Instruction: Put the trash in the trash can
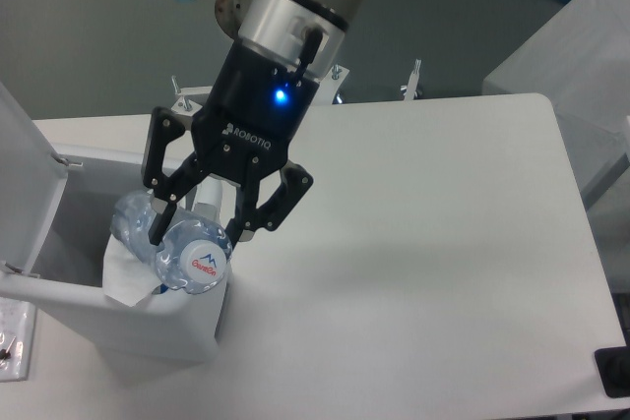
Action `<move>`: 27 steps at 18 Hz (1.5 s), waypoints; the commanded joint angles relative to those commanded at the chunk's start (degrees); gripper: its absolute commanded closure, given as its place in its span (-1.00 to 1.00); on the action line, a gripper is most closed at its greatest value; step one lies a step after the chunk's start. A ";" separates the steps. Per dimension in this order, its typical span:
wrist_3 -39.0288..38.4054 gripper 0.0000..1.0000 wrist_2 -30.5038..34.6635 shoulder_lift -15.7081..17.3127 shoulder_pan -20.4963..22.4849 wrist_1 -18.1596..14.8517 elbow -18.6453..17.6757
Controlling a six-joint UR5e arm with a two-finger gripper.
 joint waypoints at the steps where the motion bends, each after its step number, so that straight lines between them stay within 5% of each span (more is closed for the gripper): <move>1: 0.09 -0.24 0.09 -0.09 -0.18 0.00 -0.70; 6: 2.20 -0.32 3.86 -0.17 -2.64 0.09 -3.78; 8: 2.29 -0.53 4.31 -0.26 -2.82 0.09 -3.87; 10: 2.72 -1.00 4.31 -0.18 -2.90 0.00 -3.87; 18: 7.11 -1.00 4.31 -0.09 -2.47 -0.09 -3.43; 24: 12.56 -1.00 6.67 0.61 3.50 0.79 -3.08; 27: 22.20 -1.00 11.06 2.81 6.75 0.71 -3.52</move>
